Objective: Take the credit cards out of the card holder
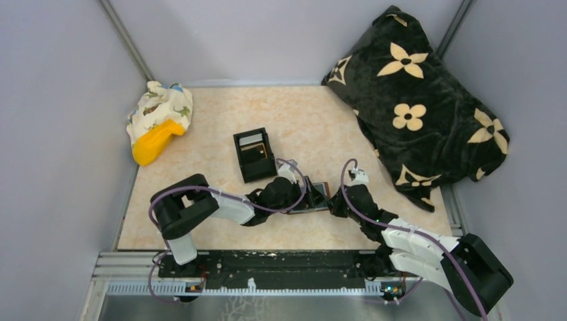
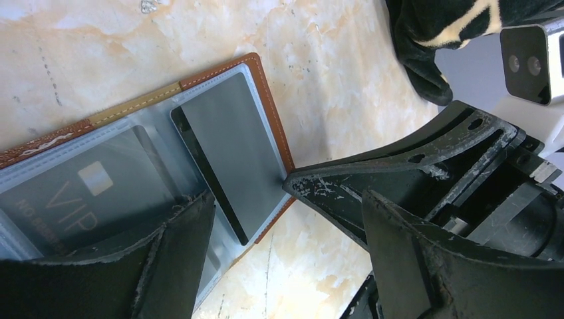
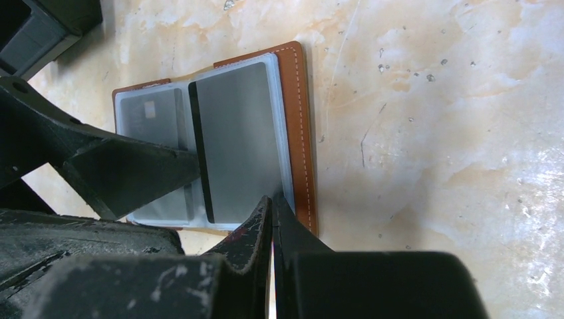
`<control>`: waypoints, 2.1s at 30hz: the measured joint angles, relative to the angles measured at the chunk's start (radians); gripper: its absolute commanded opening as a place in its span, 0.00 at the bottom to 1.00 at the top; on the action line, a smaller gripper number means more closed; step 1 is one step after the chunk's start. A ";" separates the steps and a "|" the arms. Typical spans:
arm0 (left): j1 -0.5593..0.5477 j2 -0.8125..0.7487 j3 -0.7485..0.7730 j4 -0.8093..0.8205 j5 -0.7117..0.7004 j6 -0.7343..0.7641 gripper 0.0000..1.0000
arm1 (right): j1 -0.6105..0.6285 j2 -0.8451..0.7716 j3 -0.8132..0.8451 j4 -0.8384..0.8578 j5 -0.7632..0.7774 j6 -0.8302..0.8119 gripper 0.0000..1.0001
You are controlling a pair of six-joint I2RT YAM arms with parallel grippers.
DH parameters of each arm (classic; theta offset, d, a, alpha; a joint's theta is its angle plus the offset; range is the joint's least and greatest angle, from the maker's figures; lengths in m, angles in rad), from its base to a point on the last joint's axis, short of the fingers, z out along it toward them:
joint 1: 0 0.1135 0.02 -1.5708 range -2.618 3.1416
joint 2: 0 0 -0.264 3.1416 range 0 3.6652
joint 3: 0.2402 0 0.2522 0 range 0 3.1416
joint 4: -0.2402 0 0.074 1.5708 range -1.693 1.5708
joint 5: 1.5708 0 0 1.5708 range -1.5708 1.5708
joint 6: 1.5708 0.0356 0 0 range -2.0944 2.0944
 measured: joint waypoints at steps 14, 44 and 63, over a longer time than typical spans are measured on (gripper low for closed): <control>0.002 0.097 -0.020 0.213 0.021 0.023 0.74 | -0.004 0.023 -0.008 0.046 -0.032 0.011 0.00; 0.018 0.242 -0.031 0.396 0.135 -0.010 0.00 | -0.045 0.005 -0.052 0.127 -0.079 0.037 0.00; 0.040 0.233 -0.040 0.389 0.163 -0.031 0.00 | -0.052 -0.163 -0.052 -0.084 -0.051 0.019 0.00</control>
